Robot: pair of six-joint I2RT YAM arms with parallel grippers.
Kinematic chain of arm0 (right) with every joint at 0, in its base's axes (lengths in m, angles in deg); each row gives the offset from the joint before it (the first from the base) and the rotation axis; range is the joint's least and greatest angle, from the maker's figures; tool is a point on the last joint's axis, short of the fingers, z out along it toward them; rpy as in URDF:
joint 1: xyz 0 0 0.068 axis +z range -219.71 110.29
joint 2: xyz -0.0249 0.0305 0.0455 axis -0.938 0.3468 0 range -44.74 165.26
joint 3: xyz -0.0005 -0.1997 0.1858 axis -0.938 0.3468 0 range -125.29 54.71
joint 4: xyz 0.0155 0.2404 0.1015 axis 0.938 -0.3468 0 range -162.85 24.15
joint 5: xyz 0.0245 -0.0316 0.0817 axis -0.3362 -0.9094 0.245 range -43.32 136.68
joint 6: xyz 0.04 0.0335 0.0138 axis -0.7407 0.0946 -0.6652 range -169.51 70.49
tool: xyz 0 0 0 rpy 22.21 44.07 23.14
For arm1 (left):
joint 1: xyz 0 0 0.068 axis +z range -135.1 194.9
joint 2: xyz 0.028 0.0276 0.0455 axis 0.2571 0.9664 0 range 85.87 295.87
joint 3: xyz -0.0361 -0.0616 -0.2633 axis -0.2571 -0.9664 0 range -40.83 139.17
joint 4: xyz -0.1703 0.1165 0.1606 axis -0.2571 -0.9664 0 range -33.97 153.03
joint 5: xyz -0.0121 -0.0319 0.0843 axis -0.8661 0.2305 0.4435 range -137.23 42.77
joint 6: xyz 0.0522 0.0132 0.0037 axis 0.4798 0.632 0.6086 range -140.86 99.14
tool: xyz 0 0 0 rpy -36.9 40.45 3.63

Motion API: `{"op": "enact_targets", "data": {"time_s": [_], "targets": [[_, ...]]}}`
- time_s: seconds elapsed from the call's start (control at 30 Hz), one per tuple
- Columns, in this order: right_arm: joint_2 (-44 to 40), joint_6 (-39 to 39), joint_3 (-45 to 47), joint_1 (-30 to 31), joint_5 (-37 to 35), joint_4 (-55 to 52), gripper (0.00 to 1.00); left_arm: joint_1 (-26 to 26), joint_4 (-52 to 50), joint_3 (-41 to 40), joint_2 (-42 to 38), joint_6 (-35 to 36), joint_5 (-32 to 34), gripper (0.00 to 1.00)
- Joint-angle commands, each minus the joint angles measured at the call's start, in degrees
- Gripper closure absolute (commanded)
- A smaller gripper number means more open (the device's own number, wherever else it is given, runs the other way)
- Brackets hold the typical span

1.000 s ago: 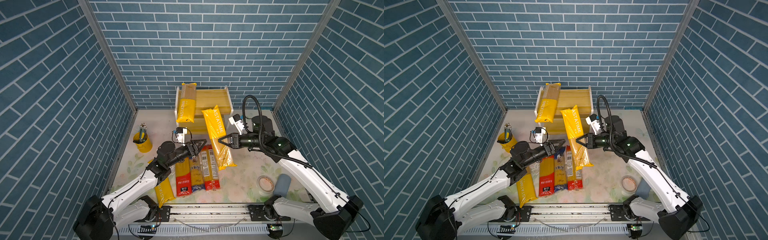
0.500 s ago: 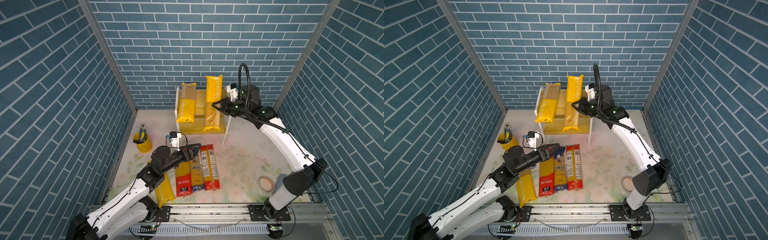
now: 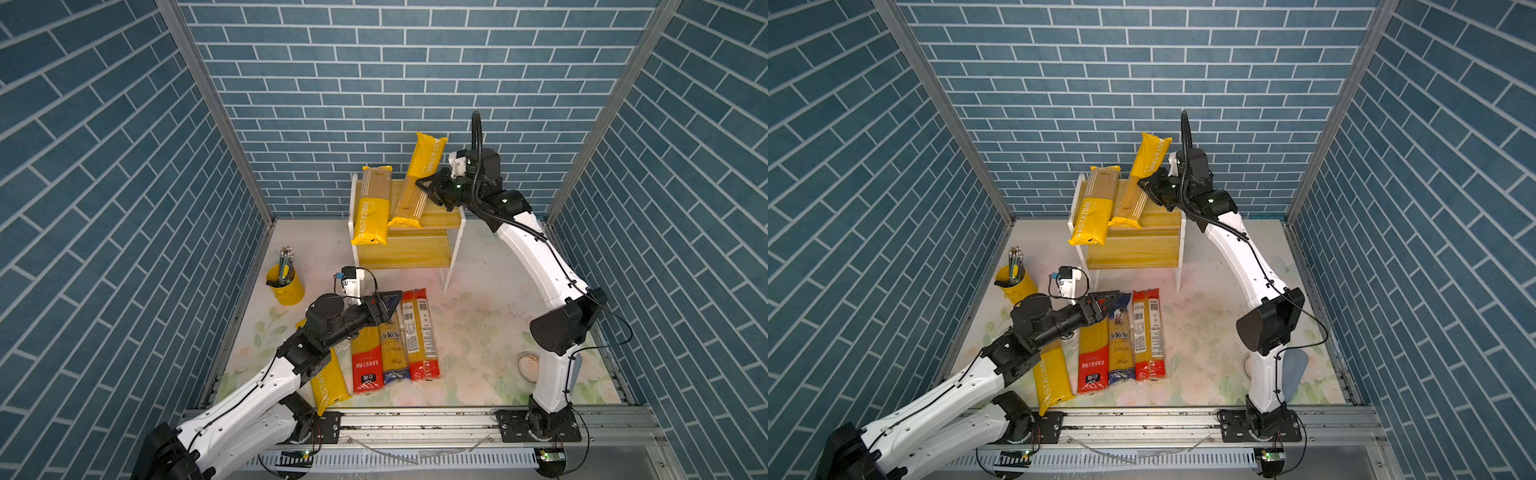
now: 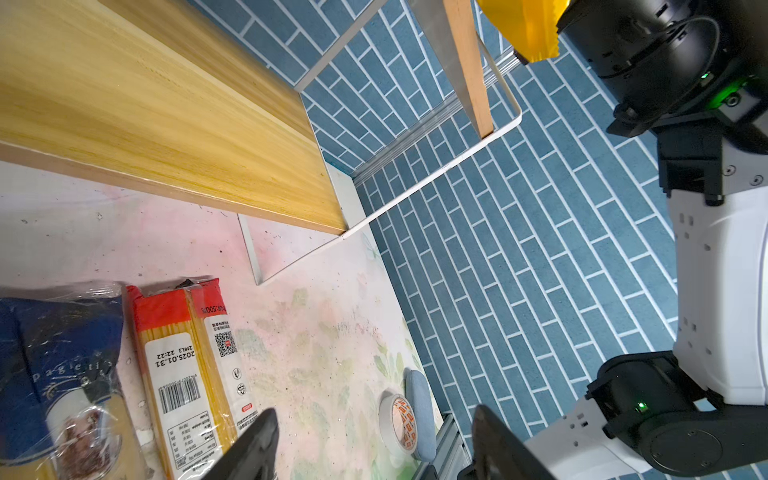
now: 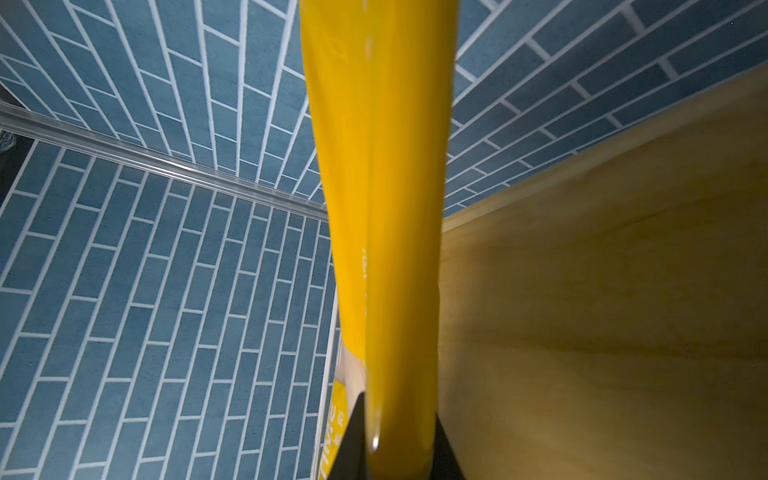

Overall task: Arrange pasta packages on shelves
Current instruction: Place the pasta bag on the shelf.

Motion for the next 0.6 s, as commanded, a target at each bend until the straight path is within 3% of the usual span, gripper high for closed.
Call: {"op": "enact_targets", "data": {"time_s": [0.0,0.37,0.5,0.57], "targets": [[2.34,0.43,-5.32,-0.18,6.79,1.30,1.00,-0.23,1.43,-0.98,-0.34,1.26,0.29,0.26],[1.51,-4.92,-6.34,-0.19,16.43,2.66,1.00,-0.20,0.70,-0.10,-0.71,2.15,0.64,0.26],[-0.49,-4.65,-0.27,-0.23,11.65,2.21,0.99,-0.19,1.50,-0.09,-0.07,1.87,0.54,0.26],[0.71,-3.58,-1.60,-0.42,10.16,-0.66,0.96,-0.19,1.57,-0.23,0.03,1.77,0.54,0.26]]}}
